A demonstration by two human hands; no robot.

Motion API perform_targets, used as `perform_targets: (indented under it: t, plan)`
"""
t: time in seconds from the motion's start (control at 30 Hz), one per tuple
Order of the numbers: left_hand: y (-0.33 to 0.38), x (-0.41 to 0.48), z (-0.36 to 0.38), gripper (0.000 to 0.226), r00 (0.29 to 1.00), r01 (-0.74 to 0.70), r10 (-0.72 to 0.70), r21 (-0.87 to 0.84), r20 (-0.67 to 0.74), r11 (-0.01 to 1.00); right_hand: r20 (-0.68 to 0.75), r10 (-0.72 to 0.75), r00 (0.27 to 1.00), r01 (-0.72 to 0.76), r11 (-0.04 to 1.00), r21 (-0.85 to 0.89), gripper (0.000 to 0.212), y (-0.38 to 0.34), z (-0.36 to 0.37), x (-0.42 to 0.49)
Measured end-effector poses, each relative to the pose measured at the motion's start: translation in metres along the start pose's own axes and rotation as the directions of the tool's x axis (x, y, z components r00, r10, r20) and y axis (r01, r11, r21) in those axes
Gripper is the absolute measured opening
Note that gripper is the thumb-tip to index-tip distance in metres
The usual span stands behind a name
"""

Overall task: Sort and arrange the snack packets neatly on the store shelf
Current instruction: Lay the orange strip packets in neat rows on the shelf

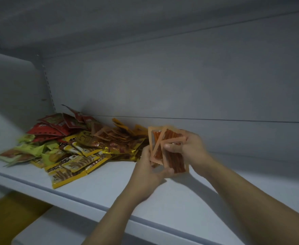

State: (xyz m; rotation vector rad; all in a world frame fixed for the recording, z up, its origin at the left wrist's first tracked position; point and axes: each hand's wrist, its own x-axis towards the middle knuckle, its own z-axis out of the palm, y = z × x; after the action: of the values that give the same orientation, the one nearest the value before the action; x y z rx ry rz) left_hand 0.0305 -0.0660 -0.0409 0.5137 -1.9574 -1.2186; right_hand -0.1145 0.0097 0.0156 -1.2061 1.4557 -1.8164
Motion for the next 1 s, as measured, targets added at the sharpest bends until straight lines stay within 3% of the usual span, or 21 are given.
perform_targets:
  t: [0.2, 0.3, 0.4, 0.53, 0.7, 0.8, 0.9, 1.0]
  plan:
    - [0.017, 0.048, 0.041, 0.05, 0.995, -0.007, 0.014, 0.075, -0.095, 0.997, -0.021, -0.037, 0.999, 0.034, 0.993, -0.116, 0.03, -0.019, -0.038, 0.004]
    - [0.014, 0.056, 0.07, 0.049, 0.996, -0.064, 0.05, 0.193, 0.075, 0.979, -0.048, 0.0, 0.999, -0.009, 0.983, -0.185, 0.032, -0.008, -0.062, -0.001]
    - [-0.003, 0.06, 0.084, 0.044, 0.973, -0.095, 0.048, 0.2, 0.227, 0.975, -0.156, -0.032, 0.987, 0.011, 0.991, -0.137, 0.031, 0.02, -0.073, -0.005]
    - [-0.01, 0.064, 0.086, 0.027, 0.982, -0.084, 0.057, 0.152, 0.177, 0.985, -0.254, -0.157, 0.954, 0.092, 0.964, -0.249, 0.019, 0.038, -0.076, 0.005]
    - [-0.01, 0.065, 0.082, 0.032, 0.973, -0.089, 0.059, 0.127, 0.223, 0.988, -0.189, -0.124, 0.974, 0.06, 0.948, -0.314, 0.022, 0.056, -0.074, 0.008]
    - [-0.01, 0.062, 0.083, 0.043, 0.948, -0.105, 0.059, 0.135, 0.313, 0.985, -0.264, -0.131, 0.956, 0.06, 0.964, -0.261, 0.014, 0.059, -0.07, 0.007]
    - [-0.011, 0.063, 0.086, 0.053, 0.941, -0.102, 0.007, 0.264, 0.339, 0.959, -0.341, -0.099, 0.935, 0.045, 0.986, -0.163, 0.009, 0.056, -0.069, 0.008]
    - [-0.011, 0.066, 0.084, 0.05, 0.951, -0.13, -0.053, 0.546, 0.306, 0.828, -0.204, -0.028, 0.979, -0.008, 0.985, -0.173, 0.02, 0.059, -0.069, 0.003]
